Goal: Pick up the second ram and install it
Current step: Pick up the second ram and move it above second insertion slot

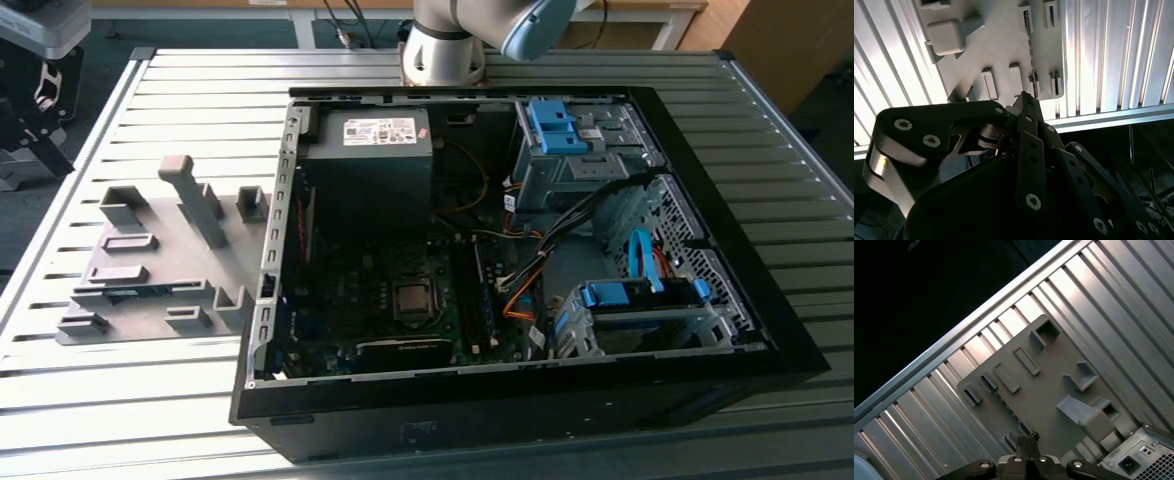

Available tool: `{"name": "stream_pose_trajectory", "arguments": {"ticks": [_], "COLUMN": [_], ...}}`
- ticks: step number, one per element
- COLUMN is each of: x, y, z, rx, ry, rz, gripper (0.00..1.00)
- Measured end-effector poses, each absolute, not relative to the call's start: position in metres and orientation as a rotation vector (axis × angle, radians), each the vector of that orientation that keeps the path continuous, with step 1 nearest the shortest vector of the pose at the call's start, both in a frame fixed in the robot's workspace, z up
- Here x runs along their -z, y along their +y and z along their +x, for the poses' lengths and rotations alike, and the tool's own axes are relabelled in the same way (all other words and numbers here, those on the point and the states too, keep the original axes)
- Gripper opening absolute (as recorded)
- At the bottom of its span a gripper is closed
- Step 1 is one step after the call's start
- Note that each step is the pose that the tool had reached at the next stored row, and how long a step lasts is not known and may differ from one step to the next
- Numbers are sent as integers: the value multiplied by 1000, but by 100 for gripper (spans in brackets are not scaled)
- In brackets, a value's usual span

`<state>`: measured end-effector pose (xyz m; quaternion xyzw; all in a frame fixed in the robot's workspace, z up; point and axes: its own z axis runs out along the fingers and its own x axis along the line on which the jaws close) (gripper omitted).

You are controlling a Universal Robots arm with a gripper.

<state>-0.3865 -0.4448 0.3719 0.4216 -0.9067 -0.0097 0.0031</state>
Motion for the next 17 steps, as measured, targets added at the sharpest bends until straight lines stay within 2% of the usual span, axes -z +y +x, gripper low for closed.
{"name": "stream_pose_trajectory", "arguments": {"ticks": [17], "x": [-371], "y": [-445], "z": [-387], "rx": [30], "ry": [-2801], "rz": [1407], "gripper": [11]}}
